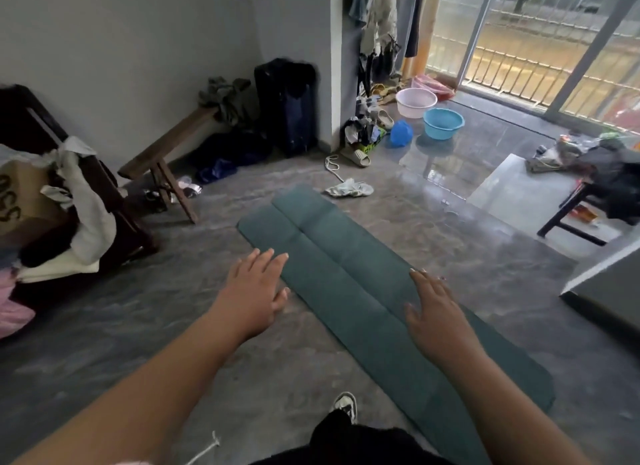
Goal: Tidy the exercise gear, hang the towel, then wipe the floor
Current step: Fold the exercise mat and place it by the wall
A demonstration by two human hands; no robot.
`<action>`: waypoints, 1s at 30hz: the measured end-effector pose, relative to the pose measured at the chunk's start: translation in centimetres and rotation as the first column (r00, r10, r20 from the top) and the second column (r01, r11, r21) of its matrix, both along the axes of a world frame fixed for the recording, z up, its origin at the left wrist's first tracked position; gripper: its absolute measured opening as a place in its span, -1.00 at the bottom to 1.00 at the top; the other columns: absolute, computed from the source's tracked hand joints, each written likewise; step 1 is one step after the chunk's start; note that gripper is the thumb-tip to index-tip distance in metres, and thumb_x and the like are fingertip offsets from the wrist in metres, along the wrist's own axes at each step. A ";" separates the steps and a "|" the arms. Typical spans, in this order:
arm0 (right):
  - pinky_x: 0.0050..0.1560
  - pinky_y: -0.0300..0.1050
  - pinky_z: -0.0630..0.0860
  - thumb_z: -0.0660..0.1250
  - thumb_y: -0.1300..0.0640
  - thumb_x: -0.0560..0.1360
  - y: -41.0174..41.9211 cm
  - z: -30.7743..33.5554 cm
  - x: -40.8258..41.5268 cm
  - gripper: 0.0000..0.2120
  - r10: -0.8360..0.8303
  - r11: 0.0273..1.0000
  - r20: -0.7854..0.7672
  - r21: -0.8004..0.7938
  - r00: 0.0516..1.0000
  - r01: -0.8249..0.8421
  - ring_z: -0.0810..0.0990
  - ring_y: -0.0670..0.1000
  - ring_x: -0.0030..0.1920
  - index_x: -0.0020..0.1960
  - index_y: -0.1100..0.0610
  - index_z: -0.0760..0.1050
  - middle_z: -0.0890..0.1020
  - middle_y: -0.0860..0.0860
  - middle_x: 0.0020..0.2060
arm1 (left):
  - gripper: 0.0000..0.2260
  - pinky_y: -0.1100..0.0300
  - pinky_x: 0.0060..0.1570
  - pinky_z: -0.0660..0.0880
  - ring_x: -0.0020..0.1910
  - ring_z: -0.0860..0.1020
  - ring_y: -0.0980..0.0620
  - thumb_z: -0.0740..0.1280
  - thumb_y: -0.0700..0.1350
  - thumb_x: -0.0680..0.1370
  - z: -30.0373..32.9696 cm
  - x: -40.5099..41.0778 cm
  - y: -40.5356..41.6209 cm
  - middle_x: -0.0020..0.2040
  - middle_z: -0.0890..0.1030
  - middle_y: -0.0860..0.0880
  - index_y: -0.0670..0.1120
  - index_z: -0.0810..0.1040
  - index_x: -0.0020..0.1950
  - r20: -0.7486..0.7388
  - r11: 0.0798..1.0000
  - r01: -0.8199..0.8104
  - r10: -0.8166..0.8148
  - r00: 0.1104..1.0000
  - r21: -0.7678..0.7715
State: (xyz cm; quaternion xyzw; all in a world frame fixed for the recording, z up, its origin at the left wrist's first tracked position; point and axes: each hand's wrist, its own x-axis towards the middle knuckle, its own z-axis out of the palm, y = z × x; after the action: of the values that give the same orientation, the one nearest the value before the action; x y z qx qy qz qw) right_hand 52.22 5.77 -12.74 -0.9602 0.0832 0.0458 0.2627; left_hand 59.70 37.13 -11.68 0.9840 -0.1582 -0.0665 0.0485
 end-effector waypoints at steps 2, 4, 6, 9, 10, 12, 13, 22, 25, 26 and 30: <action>0.53 -0.05 0.01 0.22 0.06 0.59 0.6 -0.2 5.2 -0.39 0.020 1.000 -0.014 0.004 1.000 -0.020 0.08 0.07 0.57 0.58 0.05 0.10 0.18 0.04 0.57 | -0.41 -0.09 0.52 0.05 0.58 0.06 -0.14 0.16 0.11 0.61 -0.2 4.5 0.2 0.60 0.15 -0.10 -0.01 0.08 0.60 -0.011 0.999 0.007 -0.007 1.000 0.032; 0.53 -0.07 -0.01 0.19 0.05 0.59 1.4 -0.1 9.9 -0.39 0.067 0.997 -0.030 -0.027 0.997 -0.068 0.06 0.06 0.57 0.59 0.06 0.07 0.16 0.04 0.57 | -0.41 -0.07 0.53 0.01 0.58 0.04 -0.13 0.15 0.11 0.62 0.1 8.8 0.1 0.60 0.11 -0.09 0.00 0.05 0.60 -0.038 0.999 0.011 -0.009 0.999 0.038; 0.54 -0.06 -0.01 0.18 0.05 0.59 2.2 -0.1 13.7 -0.39 0.071 0.997 -0.043 -0.035 0.997 -0.072 0.04 0.06 0.57 0.59 0.06 0.06 0.14 0.03 0.58 | -0.41 -0.04 0.53 -0.02 0.58 0.02 -0.11 0.14 0.11 0.63 0.0 12.7 -0.3 0.61 0.09 -0.08 0.01 0.04 0.60 -0.052 0.999 0.032 -0.030 0.998 0.033; 0.56 -0.04 0.01 0.18 0.05 0.59 3.2 -0.7 17.9 -0.37 0.033 0.999 -0.066 -0.024 0.997 -0.035 0.03 0.06 0.57 0.60 0.05 0.05 0.13 0.03 0.58 | -0.41 -0.06 0.53 0.01 0.58 0.03 -0.09 0.15 0.11 0.62 -1.2 18.1 -0.7 0.61 0.11 -0.07 0.01 0.05 0.60 -0.087 0.995 0.099 -0.096 0.992 0.028; 0.56 -0.04 0.01 0.18 0.04 0.58 3.4 -1.1 19.2 -0.37 0.016 0.999 -0.077 -0.027 0.997 -0.019 0.02 0.06 0.58 0.60 0.04 0.04 0.12 0.03 0.58 | -0.41 -0.06 0.53 0.03 0.58 0.04 -0.09 0.16 0.11 0.62 -2.0 20.0 -0.8 0.60 0.12 -0.07 0.01 0.07 0.60 -0.103 0.992 0.122 -0.119 0.988 0.030; 0.56 -0.05 -0.01 0.17 0.04 0.58 3.9 -2.2 21.4 -0.36 -0.033 0.999 -0.095 -0.034 0.995 0.030 0.01 0.05 0.58 0.60 0.03 0.03 0.11 0.03 0.59 | -0.41 -0.06 0.52 0.03 0.58 0.06 -0.10 0.17 0.11 0.61 -3.8 23.8 -1.2 0.60 0.12 -0.08 0.00 0.07 0.60 -0.138 0.983 0.184 -0.179 0.974 0.027; 0.56 -0.05 -0.02 0.17 0.04 0.58 4.1 -2.9 22.5 -0.36 -0.073 0.997 -0.102 -0.038 0.992 0.070 0.01 0.05 0.58 0.60 0.04 0.03 0.11 0.03 0.59 | -0.41 -0.06 0.52 0.03 0.57 0.06 -0.10 0.16 0.12 0.61 -4.7 25.7 -1.4 0.60 0.13 -0.08 0.00 0.07 0.60 -0.147 0.974 0.225 -0.218 0.965 0.030; 0.55 0.00 0.05 0.20 0.09 0.57 7.1 -9.0 29.0 -0.38 -0.511 0.850 -0.232 0.009 0.828 0.527 0.05 0.06 0.57 0.59 0.05 0.09 0.17 0.05 0.57 | -0.40 -0.07 0.52 0.07 0.56 0.14 -0.14 0.21 0.06 0.58 -12.6 41.2 -3.2 0.58 0.19 -0.13 -0.05 0.15 0.59 -0.251 0.803 0.594 -0.568 0.784 0.038; 0.53 -0.04 0.05 0.20 0.10 0.57 7.3 -13.0 29.7 -0.38 -0.550 0.813 -0.315 0.011 0.774 0.582 0.04 0.04 0.56 0.59 0.03 0.08 0.17 0.03 0.57 | -0.41 -0.04 0.53 0.08 0.56 0.14 -0.12 0.23 0.03 0.58 -16.4 43.8 -5.0 0.57 0.22 -0.12 -0.06 0.18 0.58 -0.308 0.746 0.665 -0.627 0.716 0.027; 0.52 -0.05 0.05 0.19 0.10 0.58 7.4 -14.8 29.6 -0.38 -0.542 0.814 -0.355 0.006 0.762 0.582 0.04 0.03 0.56 0.59 0.04 0.08 0.16 0.03 0.57 | -0.41 -0.03 0.53 0.09 0.55 0.16 -0.13 0.23 0.02 0.57 -18.2 44.2 -5.5 0.56 0.24 -0.12 -0.07 0.20 0.57 -0.323 0.729 0.684 -0.641 0.696 0.028; 0.55 -0.04 0.05 0.19 0.10 0.57 6.3 -25.2 29.2 -0.37 -0.539 0.802 -0.439 -0.008 0.719 0.597 0.03 0.03 0.57 0.60 0.04 0.07 0.16 0.03 0.57 | -0.41 -0.06 0.52 0.13 0.54 0.18 -0.18 0.25 -0.03 0.54 -28.7 45.3 -8.4 0.54 0.27 -0.19 -0.11 0.23 0.56 -0.381 0.674 0.738 -0.677 0.630 0.022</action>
State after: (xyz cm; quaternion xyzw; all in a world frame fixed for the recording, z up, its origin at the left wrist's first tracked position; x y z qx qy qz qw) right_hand 81.41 12.08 -37.92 -0.8348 0.4254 0.1735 0.3035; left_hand 105.04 28.74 -40.38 0.8144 -0.5154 -0.2633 -0.0421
